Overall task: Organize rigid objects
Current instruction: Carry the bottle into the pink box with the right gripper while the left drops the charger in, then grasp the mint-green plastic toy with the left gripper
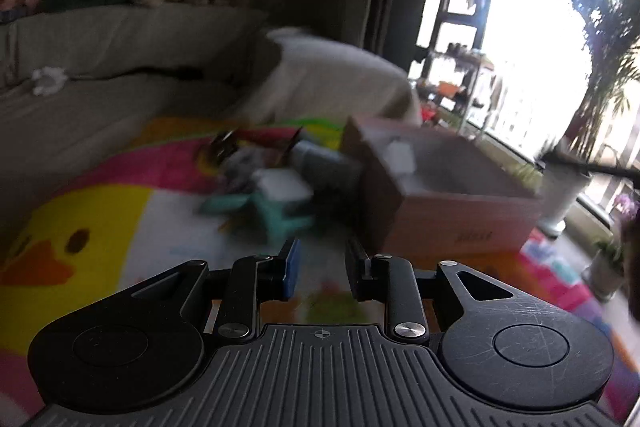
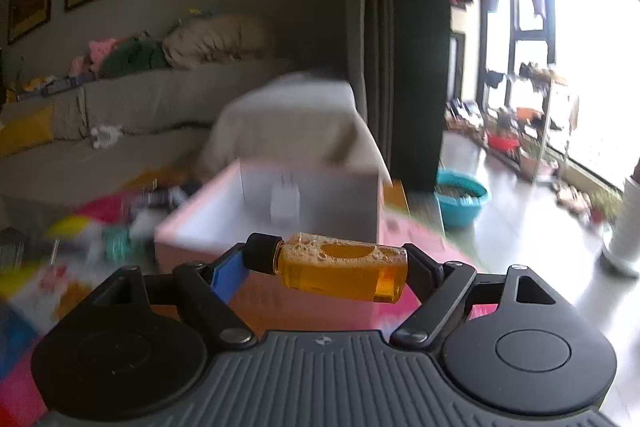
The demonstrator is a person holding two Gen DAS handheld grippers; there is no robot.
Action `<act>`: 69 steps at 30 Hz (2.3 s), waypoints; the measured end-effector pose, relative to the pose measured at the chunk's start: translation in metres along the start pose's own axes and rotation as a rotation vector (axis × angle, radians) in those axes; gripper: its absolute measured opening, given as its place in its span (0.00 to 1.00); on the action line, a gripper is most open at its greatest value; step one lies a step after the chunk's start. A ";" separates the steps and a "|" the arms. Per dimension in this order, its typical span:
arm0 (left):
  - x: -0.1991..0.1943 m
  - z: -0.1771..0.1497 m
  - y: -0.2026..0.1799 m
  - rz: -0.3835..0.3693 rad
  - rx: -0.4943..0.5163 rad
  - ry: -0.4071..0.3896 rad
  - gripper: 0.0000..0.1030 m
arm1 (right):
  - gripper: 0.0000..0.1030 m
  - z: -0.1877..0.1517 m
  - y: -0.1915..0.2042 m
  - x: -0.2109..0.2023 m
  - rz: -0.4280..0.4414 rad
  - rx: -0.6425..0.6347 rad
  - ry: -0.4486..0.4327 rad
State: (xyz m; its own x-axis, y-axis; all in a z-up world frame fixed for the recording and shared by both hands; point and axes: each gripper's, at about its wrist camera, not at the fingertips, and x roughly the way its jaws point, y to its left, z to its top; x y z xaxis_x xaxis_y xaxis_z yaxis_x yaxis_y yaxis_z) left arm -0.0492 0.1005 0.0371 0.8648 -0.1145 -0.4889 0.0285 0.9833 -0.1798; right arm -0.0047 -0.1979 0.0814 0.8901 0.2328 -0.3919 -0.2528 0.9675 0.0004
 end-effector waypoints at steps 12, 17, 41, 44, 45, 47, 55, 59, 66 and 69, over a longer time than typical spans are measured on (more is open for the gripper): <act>0.015 0.000 0.032 0.056 -0.114 0.033 0.26 | 0.81 0.029 0.013 0.043 0.022 0.034 -0.010; 0.032 0.017 0.024 0.062 -0.087 0.001 0.27 | 0.81 -0.018 0.031 0.025 0.017 -0.085 0.053; 0.119 0.064 0.018 -0.014 0.031 0.205 0.26 | 0.81 -0.065 0.021 0.003 0.057 0.008 0.117; 0.098 0.047 0.017 -0.056 0.027 0.219 0.22 | 0.81 -0.065 0.023 0.003 0.059 0.001 0.114; 0.091 0.042 0.017 -0.077 0.019 0.222 0.23 | 0.81 -0.065 0.023 0.003 0.060 -0.001 0.112; 0.079 0.034 0.017 -0.119 0.004 0.230 0.24 | 0.81 -0.065 0.023 0.003 0.061 -0.003 0.112; 0.034 0.010 -0.002 -0.224 0.117 0.265 0.30 | 0.81 -0.064 0.026 0.007 0.050 -0.005 0.129; 0.016 0.007 -0.013 -0.208 0.184 0.232 0.31 | 0.81 -0.065 0.026 0.009 0.045 -0.005 0.138; 0.013 0.028 0.007 0.107 0.182 0.069 0.30 | 0.81 -0.065 0.025 0.011 0.036 0.002 0.149; 0.033 0.028 0.016 0.124 0.152 0.126 0.30 | 0.81 -0.066 0.025 0.011 0.034 0.004 0.148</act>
State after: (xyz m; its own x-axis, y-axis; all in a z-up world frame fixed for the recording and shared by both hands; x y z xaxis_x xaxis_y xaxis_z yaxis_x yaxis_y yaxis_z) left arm -0.0062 0.1159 0.0419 0.7975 0.0015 -0.6033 0.0090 0.9999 0.0143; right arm -0.0265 -0.1776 0.0168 0.8150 0.2489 -0.5233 -0.2803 0.9597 0.0199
